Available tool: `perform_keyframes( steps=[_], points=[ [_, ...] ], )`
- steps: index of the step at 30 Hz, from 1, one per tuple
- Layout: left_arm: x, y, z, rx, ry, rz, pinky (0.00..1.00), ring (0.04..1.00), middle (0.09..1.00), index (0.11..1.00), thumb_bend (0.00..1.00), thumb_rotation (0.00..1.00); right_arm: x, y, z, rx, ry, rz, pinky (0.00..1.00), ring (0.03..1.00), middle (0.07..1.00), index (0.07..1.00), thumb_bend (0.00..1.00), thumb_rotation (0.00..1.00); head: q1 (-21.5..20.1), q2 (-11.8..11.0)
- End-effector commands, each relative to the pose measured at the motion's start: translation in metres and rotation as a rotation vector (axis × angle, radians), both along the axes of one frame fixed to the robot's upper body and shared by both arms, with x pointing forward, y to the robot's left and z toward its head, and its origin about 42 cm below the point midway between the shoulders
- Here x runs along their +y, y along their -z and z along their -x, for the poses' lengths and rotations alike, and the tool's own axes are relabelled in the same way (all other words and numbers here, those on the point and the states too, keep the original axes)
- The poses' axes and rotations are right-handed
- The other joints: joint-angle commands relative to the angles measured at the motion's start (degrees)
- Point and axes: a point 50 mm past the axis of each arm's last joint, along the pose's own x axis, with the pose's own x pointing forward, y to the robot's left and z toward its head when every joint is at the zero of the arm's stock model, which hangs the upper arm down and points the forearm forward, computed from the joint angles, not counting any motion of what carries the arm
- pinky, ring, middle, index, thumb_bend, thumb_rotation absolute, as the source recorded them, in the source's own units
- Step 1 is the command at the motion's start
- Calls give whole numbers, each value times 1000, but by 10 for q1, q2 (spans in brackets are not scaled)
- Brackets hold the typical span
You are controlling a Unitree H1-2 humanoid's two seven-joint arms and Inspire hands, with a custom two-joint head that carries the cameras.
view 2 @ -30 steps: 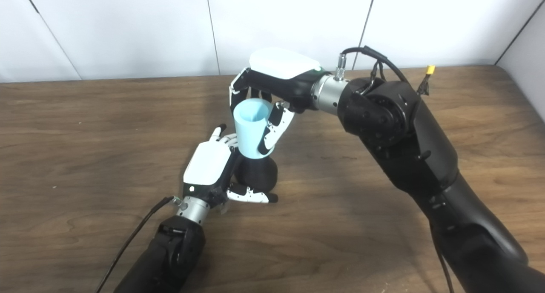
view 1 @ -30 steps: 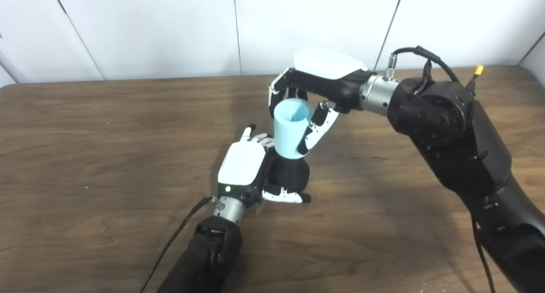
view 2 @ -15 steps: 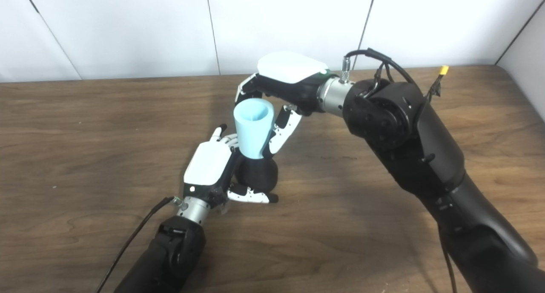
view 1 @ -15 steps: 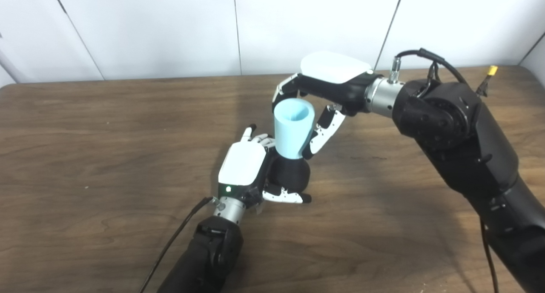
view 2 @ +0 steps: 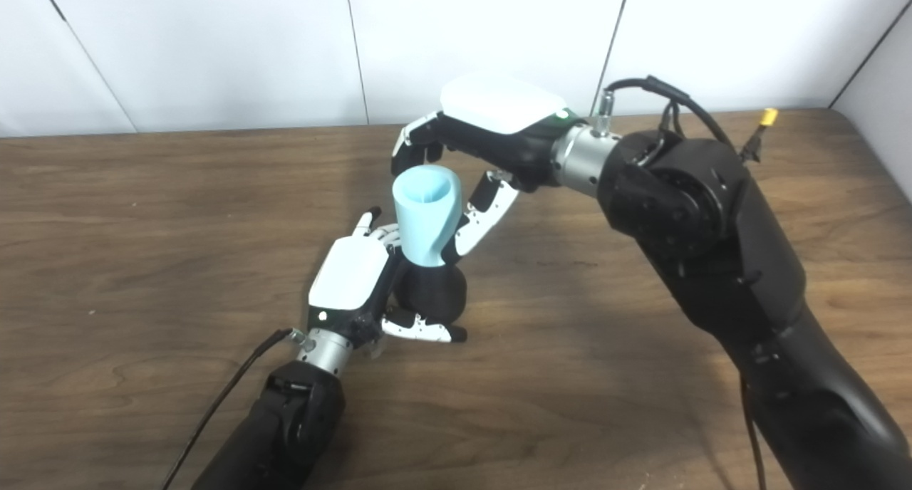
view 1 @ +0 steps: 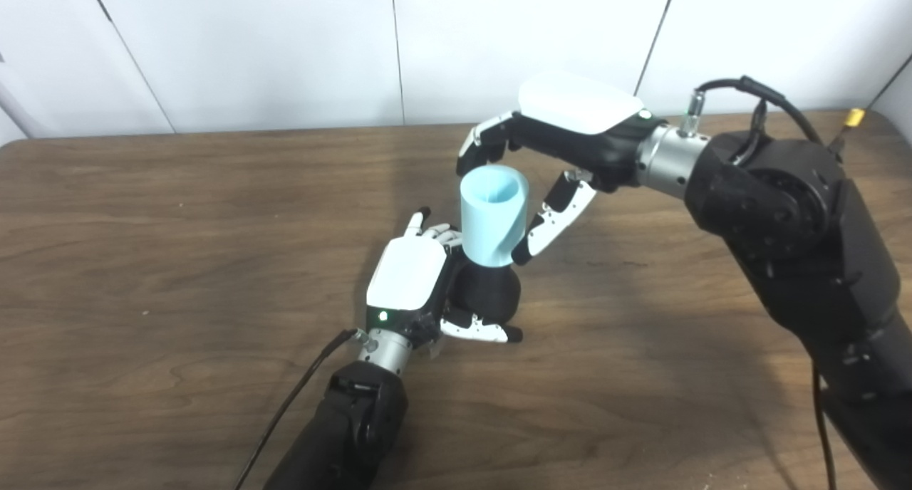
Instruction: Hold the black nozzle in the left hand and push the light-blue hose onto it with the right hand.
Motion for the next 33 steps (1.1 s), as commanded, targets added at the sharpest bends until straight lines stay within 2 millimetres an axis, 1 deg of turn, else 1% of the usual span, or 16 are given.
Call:
perform_keyframes(
  steps=[1, 3, 4, 5, 7, 8, 11, 16, 19, 23, 26, 33],
  points=[
    [-1, 19, 11, 43, -1, -17, 1000, 832, 728, 483, 522, 48, -6, -21, 8, -68, 2, -26, 790, 822, 810, 816, 930, 448, -1, 0],
    [-1, 19, 11, 48, 2, -23, 1000, 838, 731, 483, 522, 48, -9, -21, 10, -61, 1, -24, 841, 877, 853, 851, 912, 605, -2, 0],
    [-1, 19, 11, 49, 3, -25, 1000, 838, 731, 483, 522, 48, -11, -21, 10, -63, 1, -20, 859, 903, 871, 863, 887, 734, -2, 0],
    [-1, 19, 12, 49, 6, -26, 1000, 838, 731, 483, 522, 48, -11, -19, 10, -64, 2, -16, 868, 917, 881, 869, 872, 810, -2, 0],
    [-1, 20, 12, 48, 11, -28, 1000, 839, 730, 483, 522, 47, -13, -16, 11, -62, 7, -18, 907, 949, 909, 880, 847, 952, -2, 0],
    [-1, 20, 12, 49, 12, -30, 1000, 839, 729, 483, 522, 47, -13, -14, 11, -60, 9, -21, 919, 959, 918, 884, 841, 976, -1, 0],
    [-1, 21, 12, 50, 11, -33, 1000, 841, 730, 483, 522, 47, -15, -10, 13, -65, 10, -26, 941, 974, 934, 892, 838, 998, -1, -1],
    [-1, 20, 12, 56, 8, -37, 1000, 842, 731, 483, 522, 47, -20, 0, 18, -65, 4, -28, 995, 999, 979, 947, 830, 1000, 0, -1],
    [-1, 20, 12, 52, 12, -36, 1000, 840, 730, 483, 522, 47, -22, 6, 21, -73, -8, -24, 1000, 1000, 993, 963, 821, 1000, 0, -1],
    [0, 21, 11, 50, 11, -34, 1000, 840, 728, 483, 522, 47, -22, 14, 26, -82, -32, -25, 1000, 1000, 988, 959, 827, 1000, 1, 0],
    [0, 21, 11, 52, 9, -31, 1000, 840, 727, 483, 522, 47, -22, 17, 31, -95, -43, -23, 1000, 1000, 984, 954, 828, 1000, 0, 0],
    [0, 21, 11, 57, 12, -38, 1000, 843, 730, 483, 522, 47, -23, 21, 40, -130, -60, -28, 1000, 1000, 1000, 997, 782, 1000, 1, -1]
  ],
)
